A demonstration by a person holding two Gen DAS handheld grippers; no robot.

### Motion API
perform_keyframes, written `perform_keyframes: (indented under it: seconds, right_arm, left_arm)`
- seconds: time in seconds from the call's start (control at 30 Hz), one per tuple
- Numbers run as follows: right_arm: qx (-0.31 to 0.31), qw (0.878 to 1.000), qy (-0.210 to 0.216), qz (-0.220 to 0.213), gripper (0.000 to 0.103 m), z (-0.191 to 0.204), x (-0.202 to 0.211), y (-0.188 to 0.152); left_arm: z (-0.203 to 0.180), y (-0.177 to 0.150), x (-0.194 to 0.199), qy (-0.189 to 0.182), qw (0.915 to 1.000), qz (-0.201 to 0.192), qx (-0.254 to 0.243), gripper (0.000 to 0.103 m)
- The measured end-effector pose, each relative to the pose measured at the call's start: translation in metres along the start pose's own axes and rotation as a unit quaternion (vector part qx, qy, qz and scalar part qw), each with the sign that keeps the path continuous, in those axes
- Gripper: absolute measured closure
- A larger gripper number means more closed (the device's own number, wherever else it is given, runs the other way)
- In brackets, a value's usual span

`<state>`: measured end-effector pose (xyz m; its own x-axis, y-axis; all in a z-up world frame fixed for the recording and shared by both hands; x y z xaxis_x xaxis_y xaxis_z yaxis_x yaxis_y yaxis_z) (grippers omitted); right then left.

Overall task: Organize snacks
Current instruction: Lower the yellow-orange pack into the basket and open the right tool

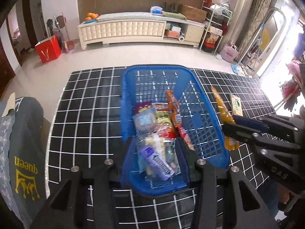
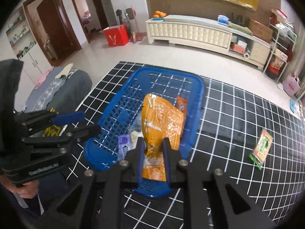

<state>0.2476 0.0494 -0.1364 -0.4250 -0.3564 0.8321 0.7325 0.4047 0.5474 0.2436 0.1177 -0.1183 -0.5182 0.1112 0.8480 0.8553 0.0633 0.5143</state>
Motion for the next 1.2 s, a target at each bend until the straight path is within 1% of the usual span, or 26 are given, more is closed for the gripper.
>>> perform_keyframes:
  seconds: [0.07,0.3,0.53,0.63,0.77,0.8,0.87,0.93,0.97,1.0,1.07,1.2]
  right_arm:
    - [0.009,1.000,-0.011,0.011,0.081,0.006,-0.011,0.002]
    - [0.004,0.999,-0.013,0.050,0.081,0.009,-0.049,0.006]
    - [0.026,0.994,-0.051,0.092,0.080,0.008,-0.094,0.009]
    - [0.030,0.992,-0.063,0.105,0.080,0.005,-0.107,0.008]
    - [0.033,0.991,-0.063,0.112,0.079,0.004,-0.113,0.005]
    - [0.034,0.991,-0.062,0.112,0.075,0.004,-0.113,0.005]
    - [0.039,0.991,-0.068,0.112,0.074,0.004,-0.113,0.004]
    - [0.037,0.990,-0.068,0.119,0.067,0.004,-0.112,0.002]
    - [0.034,0.990,-0.059,0.121,0.060,0.005,-0.110,0.002]
    - [0.036,0.991,-0.052,0.120,0.048,0.006,-0.108,0.001]
    - [0.033,0.992,-0.058,0.103,0.037,0.005,-0.095,0.002]
    - [0.029,0.996,-0.046,0.076,0.036,0.004,-0.065,0.004]
  left_arm:
    - [0.009,-0.002,0.002,0.002,1.0000,-0.003,0.006,0.061]
    - [0.032,-0.010,-0.004,0.013,0.9998,-0.001,0.017,0.061]
    - [0.048,-0.011,-0.019,0.023,0.9994,0.001,0.024,0.061]
    - [0.052,-0.012,-0.024,0.024,0.9992,0.003,0.030,0.061]
    - [0.058,-0.015,-0.028,0.024,0.9990,0.005,0.038,0.061]
    - [0.058,-0.015,-0.029,0.024,0.9989,0.006,0.039,0.061]
    - [0.058,-0.017,-0.031,0.027,0.9989,0.009,0.038,0.061]
    - [0.056,-0.017,-0.030,0.028,0.9989,0.008,0.037,0.061]
    - [0.055,-0.018,-0.029,0.029,0.9988,0.010,0.037,0.061]
    - [0.053,-0.018,-0.028,0.028,0.9989,0.010,0.037,0.061]
    - [0.048,-0.017,-0.025,0.029,0.9989,0.009,0.035,0.061]
    - [0.038,-0.016,-0.015,0.033,0.9992,0.002,0.023,0.061]
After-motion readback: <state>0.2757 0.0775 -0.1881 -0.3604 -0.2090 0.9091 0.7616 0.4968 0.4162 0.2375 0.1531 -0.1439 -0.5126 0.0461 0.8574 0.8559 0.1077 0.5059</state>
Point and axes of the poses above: each gripper's, at about its wrist camera, not at the fingertips, and x roughly against the way its jaws point, z to its left, y to its top, the point moved 6 cm from there along -x, roughly the way its jaws point, and after that the axes turned 2 degrees about z, right-handed, at the moved point
